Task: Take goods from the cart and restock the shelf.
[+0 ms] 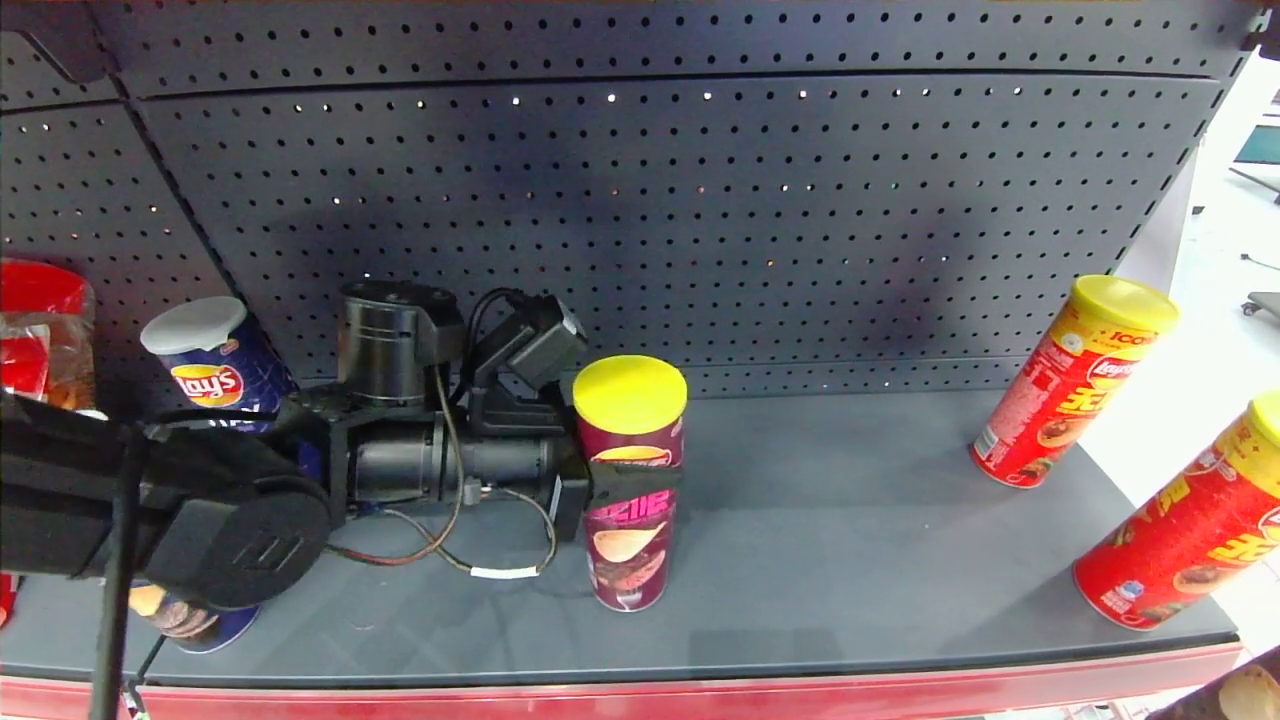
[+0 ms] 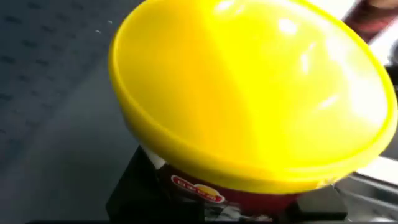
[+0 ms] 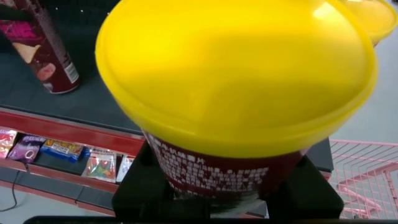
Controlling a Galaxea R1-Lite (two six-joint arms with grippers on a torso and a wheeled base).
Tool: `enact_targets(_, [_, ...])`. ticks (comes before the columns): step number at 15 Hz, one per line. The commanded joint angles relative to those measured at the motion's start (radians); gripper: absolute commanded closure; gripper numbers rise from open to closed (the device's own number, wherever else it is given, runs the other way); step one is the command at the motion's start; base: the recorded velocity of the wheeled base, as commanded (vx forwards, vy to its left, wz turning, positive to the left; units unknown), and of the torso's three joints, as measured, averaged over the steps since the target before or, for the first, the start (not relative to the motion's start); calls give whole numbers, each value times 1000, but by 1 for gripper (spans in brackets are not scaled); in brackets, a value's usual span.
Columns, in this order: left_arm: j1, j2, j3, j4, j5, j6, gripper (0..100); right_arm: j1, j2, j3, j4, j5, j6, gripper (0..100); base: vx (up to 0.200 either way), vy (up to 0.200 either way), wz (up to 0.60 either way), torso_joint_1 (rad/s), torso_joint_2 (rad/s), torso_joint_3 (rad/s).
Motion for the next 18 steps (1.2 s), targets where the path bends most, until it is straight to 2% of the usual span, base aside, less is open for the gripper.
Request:
enact_targets(1, [-20, -32, 66, -75, 5, 1, 100, 0, 6, -8, -1, 1, -1, 100, 0, 0, 0, 0, 0, 0])
enact_targets(5, [-52, -27, 117, -104, 7, 1, 100, 0, 19, -29, -1, 1, 1, 100, 0, 0, 0, 0, 0, 0])
enact_targets(8, [-53, -43, 126, -104, 5, 0, 100, 0, 18, -28, -1, 1, 4, 100, 0, 0, 0, 0, 0, 0])
enact_targets(13, [-52, -78, 204, -119, 2, 1, 100, 0, 19, -32, -1, 1, 4, 100, 0, 0, 0, 0, 0, 0])
enact_targets(18, [-52, -89, 221, -116, -1, 0, 100, 2, 27, -34, -1, 1, 4, 100, 0, 0, 0, 0, 0, 0])
